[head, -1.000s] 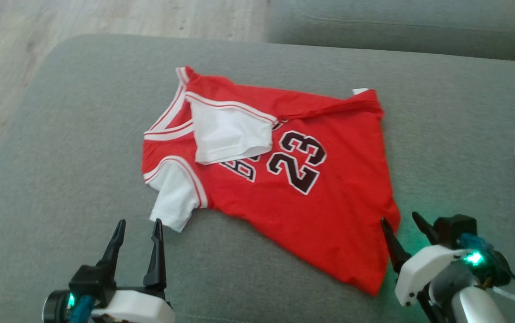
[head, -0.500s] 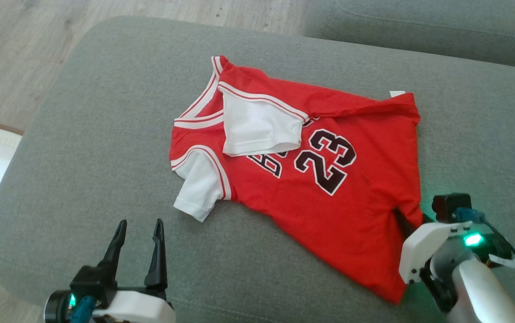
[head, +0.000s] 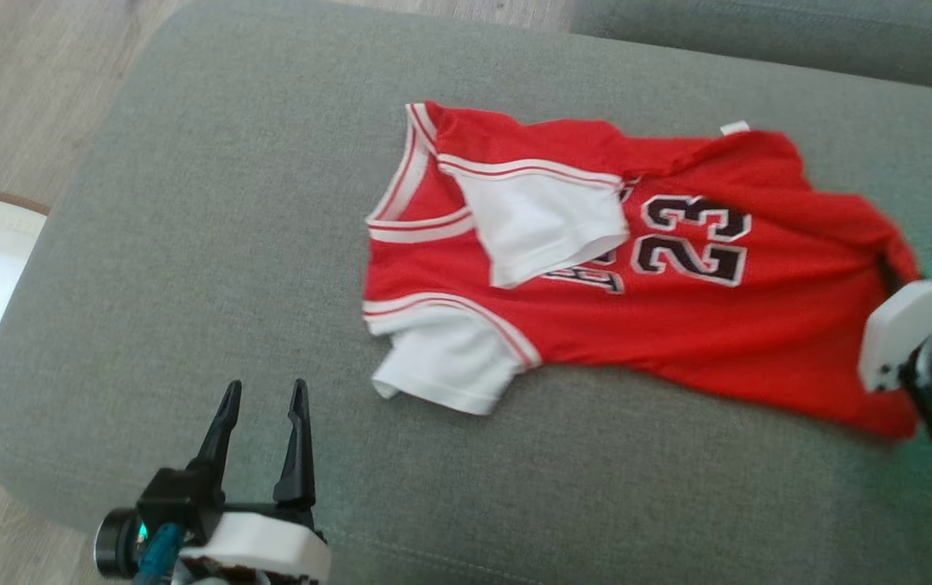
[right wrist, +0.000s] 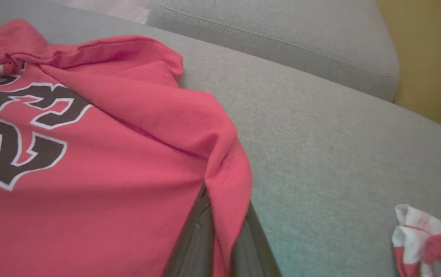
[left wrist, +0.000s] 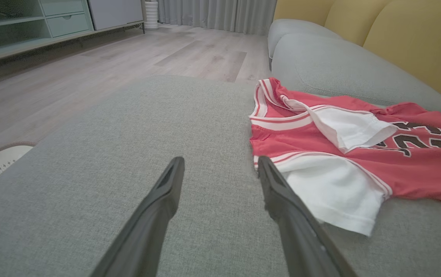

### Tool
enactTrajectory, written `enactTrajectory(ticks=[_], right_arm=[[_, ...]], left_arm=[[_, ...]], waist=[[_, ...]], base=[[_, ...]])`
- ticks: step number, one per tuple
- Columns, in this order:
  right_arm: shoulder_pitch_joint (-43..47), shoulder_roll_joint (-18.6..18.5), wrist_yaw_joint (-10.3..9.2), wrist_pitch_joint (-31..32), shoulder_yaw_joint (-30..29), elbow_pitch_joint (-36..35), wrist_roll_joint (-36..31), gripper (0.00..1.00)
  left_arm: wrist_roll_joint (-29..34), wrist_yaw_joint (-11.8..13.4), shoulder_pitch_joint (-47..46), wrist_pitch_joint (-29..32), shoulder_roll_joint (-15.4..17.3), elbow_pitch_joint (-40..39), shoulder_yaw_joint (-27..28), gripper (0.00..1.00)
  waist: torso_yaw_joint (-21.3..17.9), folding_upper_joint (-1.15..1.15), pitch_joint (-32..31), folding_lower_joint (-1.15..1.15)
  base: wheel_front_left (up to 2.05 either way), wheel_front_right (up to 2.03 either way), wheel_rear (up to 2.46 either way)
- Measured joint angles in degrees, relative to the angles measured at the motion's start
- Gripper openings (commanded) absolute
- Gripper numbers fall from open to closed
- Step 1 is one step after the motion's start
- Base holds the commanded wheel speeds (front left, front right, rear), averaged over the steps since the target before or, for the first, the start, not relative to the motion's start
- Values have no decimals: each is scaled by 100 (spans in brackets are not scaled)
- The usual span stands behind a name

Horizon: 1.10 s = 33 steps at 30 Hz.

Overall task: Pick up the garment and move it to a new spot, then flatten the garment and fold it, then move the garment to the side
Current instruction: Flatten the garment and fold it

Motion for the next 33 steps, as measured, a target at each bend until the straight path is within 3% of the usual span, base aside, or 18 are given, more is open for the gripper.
enactTrajectory(ticks=[3, 4, 5, 6, 13, 18, 33], right_arm=[[-243, -131, 0, -33, -92, 152, -118, 0], [-302, -151, 0, -101, -113, 202, -175, 25], [-356, -160, 0, -152, -130, 266, -205, 71], [-399, -159, 0, -222, -141, 330, -203, 100], [-460, 62, 0, -811, -160, 504, -148, 100], [-353, 258, 0, -1221, -101, 141, -65, 100], [741, 969, 0, -1300, 327, -2479, 263, 100]], left_arm=[[19, -24, -73, -22, -47, 63, -2, 100], [19, -45, -92, -22, -60, 79, -2, 100], [19, -52, -100, -22, -76, 94, -5, 100], [20, -69, -101, -22, -98, 116, -11, 100], [70, -203, -287, -23, -188, 297, -155, 100], [69, -331, -359, 21, -208, 572, -187, 100], [-498, -949, -1399, 617, -532, 2466, -67, 100]], waist=[[6, 0, 62, 0], [1, 0, 78, 0], [-10, 0, 89, 0], [-24, 0, 95, 0], [-248, 0, 3, 0], [-458, 0, -121, -1], [-1319, 0, 20, -1]], base=[[0, 0, 0], [0, 0, 0], [0, 0, 0], [0, 0, 0], [0, 0, 0], [0, 0, 0], [0, 0, 0]])
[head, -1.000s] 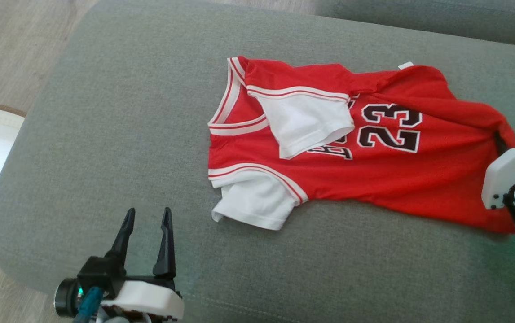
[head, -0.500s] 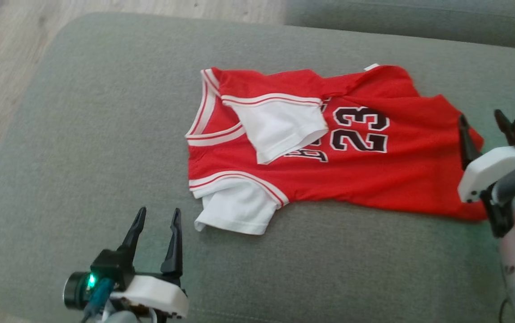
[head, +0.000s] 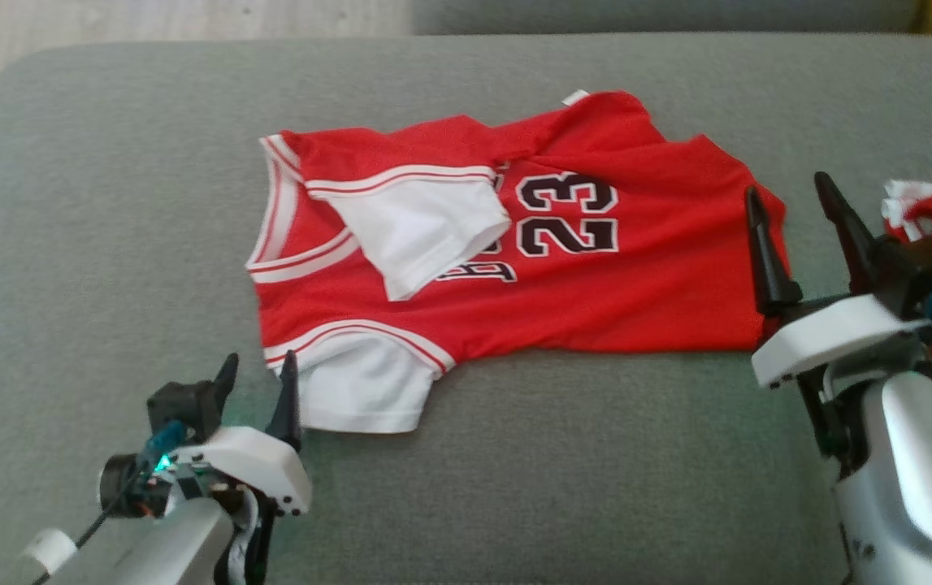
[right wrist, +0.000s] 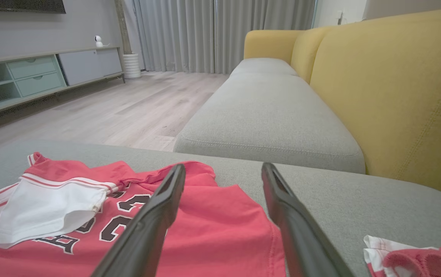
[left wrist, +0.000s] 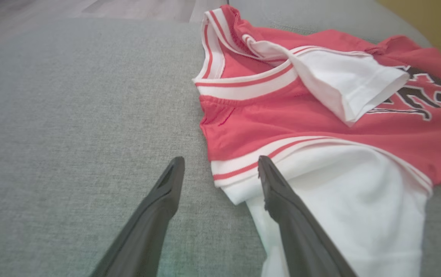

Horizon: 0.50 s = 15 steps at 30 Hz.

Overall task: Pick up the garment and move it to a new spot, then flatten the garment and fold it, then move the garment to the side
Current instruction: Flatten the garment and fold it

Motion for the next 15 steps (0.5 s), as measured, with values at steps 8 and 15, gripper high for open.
enactTrajectory(ticks=[8, 15], right_arm=[[664, 248, 0, 355, 155, -1369, 64, 100], [900, 325, 0, 499, 174, -1933, 64, 100]], left_arm=[[-157, -193, -331, 303, -73, 533, 48, 100], [-126, -304, -475, 57, -138, 552, 37, 0]], waist=[[-275, 0, 213, 0], [-278, 0, 268, 0]], base=[[0, 0, 0], [0, 0, 0]])
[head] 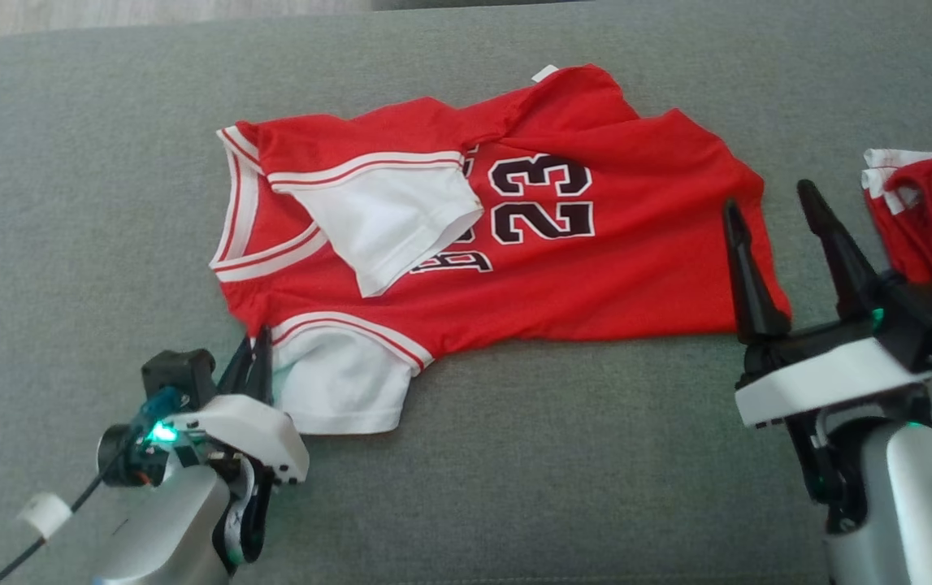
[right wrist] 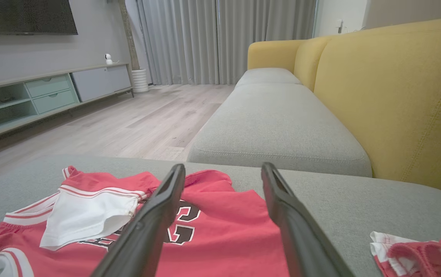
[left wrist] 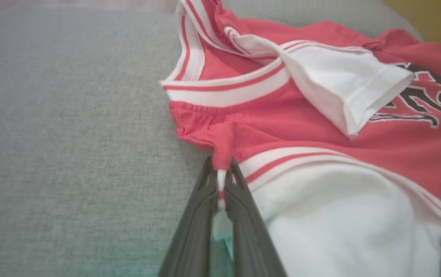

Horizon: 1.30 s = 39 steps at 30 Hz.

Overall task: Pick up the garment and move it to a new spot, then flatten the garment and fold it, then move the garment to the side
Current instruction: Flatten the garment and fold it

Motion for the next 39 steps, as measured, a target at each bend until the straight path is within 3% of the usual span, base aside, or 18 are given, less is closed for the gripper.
enactTrajectory(ticks=[3, 7, 14, 23, 24, 25, 26, 27, 32, 39], right_arm=[[75, 14, 0, 0, -36, -83, -1, 100], [203, 47, 0, 0, -94, -153, -1, 100], [226, 97, 0, -2, -68, -191, 0, 100], [241, 118, 0, -60, -3, -148, -2, 100], [261, 119, 0, -70, 7, -140, 3, 100], [291, 120, 0, -87, 12, -124, 11, 100], [309, 120, 0, -90, 15, -97, 26, 100], [313, 121, 0, -104, 14, -71, 47, 100], [404, 124, 0, -180, -70, -29, 104, 100], [881, 143, 0, -361, -332, 90, -26, 100]], left_arm=[[93, 64, 0, -234, 14, -64, 15, 0], [358, 341, -4, -459, 219, -369, 47, 0], [491, 604, -25, -416, 503, -815, 115, 0], [626, 431, -679, -514, 236, -297, 29, 0], [621, 392, -697, -487, 214, -170, 19, 9], [617, 345, -692, -471, 197, -52, 10, 41], [616, 330, -682, -472, 186, 46, 10, 87], [601, 294, -677, -480, 180, 114, 12, 100], [499, 196, -633, -653, 148, 148, 53, 100], [500, 146, 88, -756, 165, -486, 111, 100]], waist=[[43, 0, -12, 0], [108, 0, -40, 0], [47, 0, 33, 0], [-167, 0, 45, 0], [-182, 0, 32, 0], [-195, 0, 19, 0], [-206, 0, 6, 0], [-211, 0, -11, 0], [-146, 0, -139, 0], [54, 0, -492, 0]], base=[[0, 0, 0], [0, 0, 0], [0, 0, 0], [0, 0, 0], [0, 0, 0], [0, 0, 0], [0, 0, 0], [0, 0, 0], [0, 0, 0], [0, 0, 0]])
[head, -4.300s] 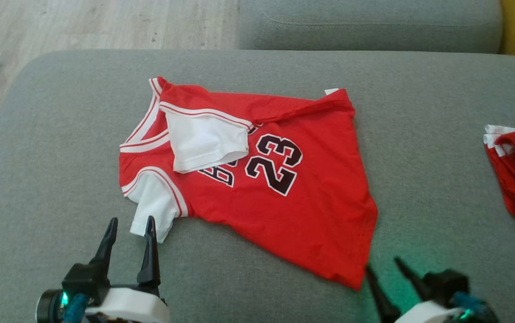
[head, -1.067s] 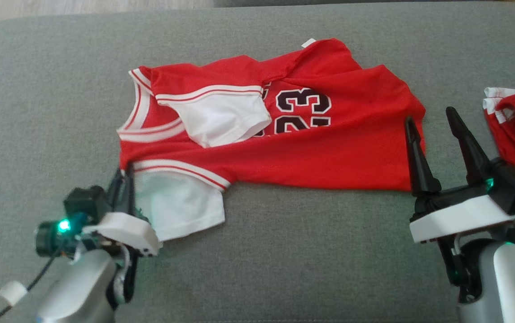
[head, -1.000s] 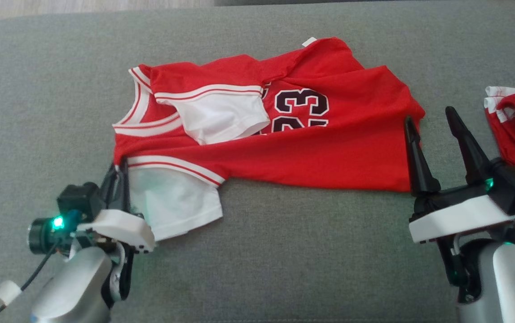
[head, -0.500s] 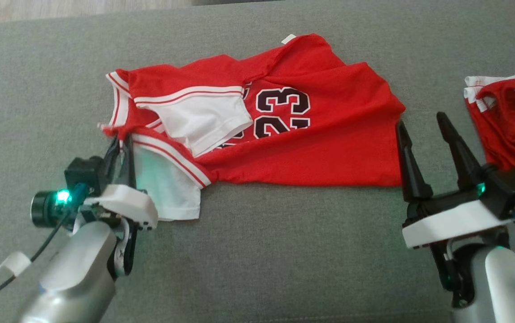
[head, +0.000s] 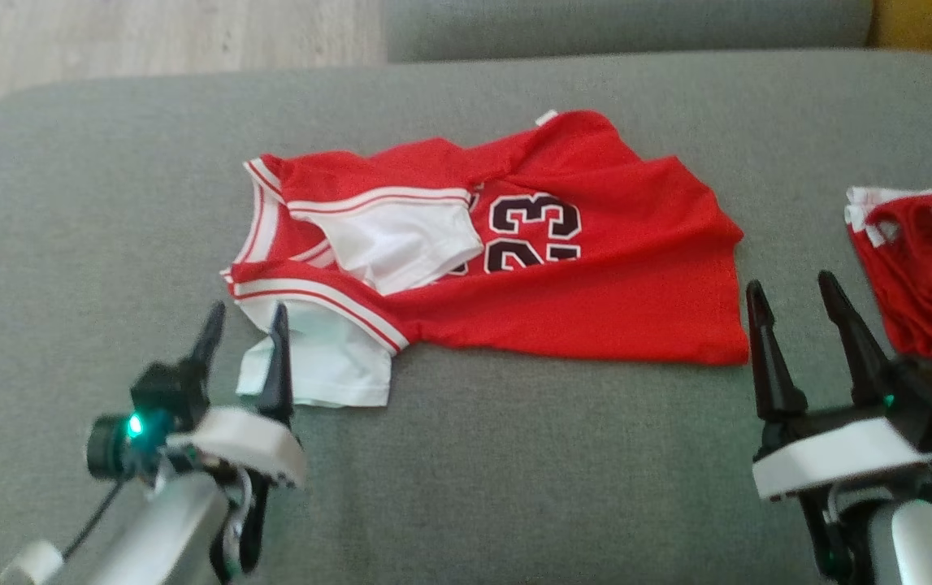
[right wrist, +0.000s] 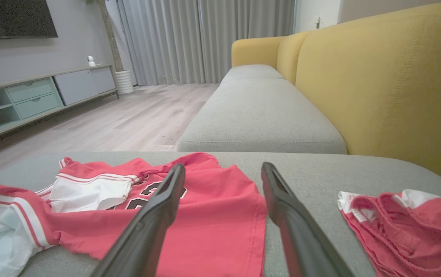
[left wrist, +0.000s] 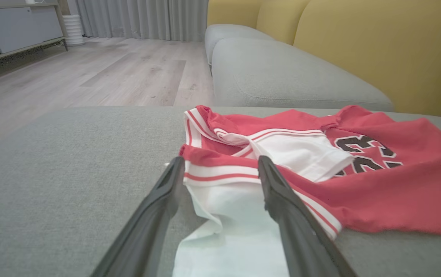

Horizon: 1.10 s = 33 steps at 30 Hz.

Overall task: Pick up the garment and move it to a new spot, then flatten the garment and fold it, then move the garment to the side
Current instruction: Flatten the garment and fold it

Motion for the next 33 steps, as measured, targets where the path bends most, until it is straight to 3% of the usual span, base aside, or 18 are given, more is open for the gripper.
enactTrajectory(ticks=[4, 15, 33], right_arm=[[242, 5, 0, -116, -81, 118, -5, 100], [832, 19, 0, -490, -134, 575, 221, 100], [920, 22, 0, -708, 38, 1328, 321, 100]], left_arm=[[24, 45, 531, -18, 62, -475, -34, 100], [-19, 584, 2014, -19, 324, -1819, -3, 100], [-62, 784, 2204, 36, 376, -2137, -34, 100]], waist=[[110, 0, -294, -1], [324, 0, -1042, -2], [380, 0, -1178, 0]], base=[[0, 0, 0], [0, 0, 0], [0, 0, 0]])
